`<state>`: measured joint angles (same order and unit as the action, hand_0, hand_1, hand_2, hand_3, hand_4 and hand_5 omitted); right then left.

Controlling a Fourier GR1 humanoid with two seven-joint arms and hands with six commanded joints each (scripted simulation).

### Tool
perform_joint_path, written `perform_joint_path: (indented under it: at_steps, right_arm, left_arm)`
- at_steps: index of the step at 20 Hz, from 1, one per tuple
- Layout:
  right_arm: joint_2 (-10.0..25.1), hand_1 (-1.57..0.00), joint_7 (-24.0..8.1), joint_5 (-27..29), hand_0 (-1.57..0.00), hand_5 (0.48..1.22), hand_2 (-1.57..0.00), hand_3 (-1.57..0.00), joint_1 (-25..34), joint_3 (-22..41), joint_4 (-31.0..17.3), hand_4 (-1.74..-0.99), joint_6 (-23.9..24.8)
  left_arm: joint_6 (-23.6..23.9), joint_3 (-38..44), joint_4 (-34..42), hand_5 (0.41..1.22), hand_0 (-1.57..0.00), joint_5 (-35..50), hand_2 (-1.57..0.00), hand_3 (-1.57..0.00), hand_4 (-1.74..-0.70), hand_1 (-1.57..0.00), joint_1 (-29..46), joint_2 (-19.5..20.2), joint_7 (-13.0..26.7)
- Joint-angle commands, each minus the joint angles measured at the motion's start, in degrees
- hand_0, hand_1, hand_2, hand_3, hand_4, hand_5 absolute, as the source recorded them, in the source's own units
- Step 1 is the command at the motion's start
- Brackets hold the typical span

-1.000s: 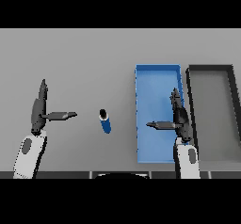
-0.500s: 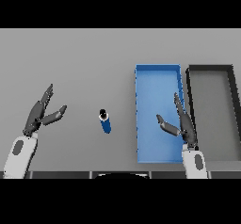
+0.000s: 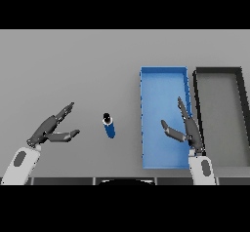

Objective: Pick up the blue pipe and place it into the blue bin.

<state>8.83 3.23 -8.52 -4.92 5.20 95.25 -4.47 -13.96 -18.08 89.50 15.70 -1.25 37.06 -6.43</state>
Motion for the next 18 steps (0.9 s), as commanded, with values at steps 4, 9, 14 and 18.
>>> perform_joint_path:
  at_steps: [4,9,14,18]
  right_arm:
    - [-0.3,0.00,0.5,0.7,0.00,0.636,0.00,0.00,0.9,0.3,-0.5,-1.273,-0.9]
    - [0.0,0.00,1.2,0.6,0.00,0.654,0.00,0.00,-0.7,-0.2,0.1,-1.299,-0.6]
    - [-0.6,0.00,0.2,1.2,0.00,0.651,0.00,0.00,-0.5,0.0,0.6,-1.306,-0.8]
    - [-0.1,0.00,0.0,1.0,0.00,0.655,0.00,0.00,-1.4,-0.2,1.3,-1.320,-0.8]
  left_arm:
    - [-0.8,-4.1,4.2,0.517,0.00,-1.4,0.00,0.00,-1.20,0.00,-0.5,-1.2,3.5]
    - [0.0,-9.0,3.8,0.483,0.00,-5.8,0.00,0.00,-1.20,0.00,-1.7,-6.0,5.0]
    - [3.4,-11.5,-1.3,0.499,0.00,-10.9,0.00,0.00,-1.22,0.00,-4.2,-12.8,2.5]
    - [4.5,-12.3,-5.1,0.502,0.00,-11.7,0.00,0.00,-1.22,0.00,-6.4,-17.3,1.8]
